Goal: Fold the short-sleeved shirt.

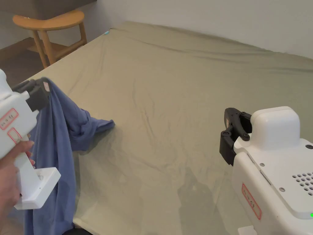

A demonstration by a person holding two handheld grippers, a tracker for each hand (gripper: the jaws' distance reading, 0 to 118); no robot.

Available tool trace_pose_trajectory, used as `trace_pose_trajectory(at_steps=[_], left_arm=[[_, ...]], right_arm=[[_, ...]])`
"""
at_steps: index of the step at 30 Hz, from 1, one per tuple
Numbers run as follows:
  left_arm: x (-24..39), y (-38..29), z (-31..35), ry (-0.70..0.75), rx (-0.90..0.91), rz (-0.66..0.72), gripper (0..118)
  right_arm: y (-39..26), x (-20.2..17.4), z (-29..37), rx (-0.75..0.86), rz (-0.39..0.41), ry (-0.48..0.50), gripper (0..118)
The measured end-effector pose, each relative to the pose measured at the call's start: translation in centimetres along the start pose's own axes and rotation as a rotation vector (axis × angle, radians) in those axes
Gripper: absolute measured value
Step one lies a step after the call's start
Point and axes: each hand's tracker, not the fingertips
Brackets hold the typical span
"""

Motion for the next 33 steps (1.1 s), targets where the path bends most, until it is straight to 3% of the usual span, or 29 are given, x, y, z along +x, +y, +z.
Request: trace_pose_trajectory(at_steps=[8,11,19,24,33], left_arm=[[10.5,6.5,1.5,-0.201,0.125,-0.205,0],[16.2,8.1,1.1,-0.343,0.164,-0.305,0],[29.8,7.9,-1.1,-0.595,0.167,-0.448,0],[36.7,1.1,-4.4,-0.711,-0.026,-0.548,0],[43.5,-23.2,-11.2,-0.712,-0.524,-0.794,0]], right_arm=[[0.8,2.7,3.3,0.062,-0.02,-0.082,1],[0.9,4.2,4.6,0.081,-0.034,-0.135,1],[-0.3,8.7,8.5,0.064,-0.023,-0.304,1],[-2.1,11.8,10.1,0.013,-0.054,-0.39,1],[-6.8,16.6,10.4,-0.124,-0.108,-0.483,1]])
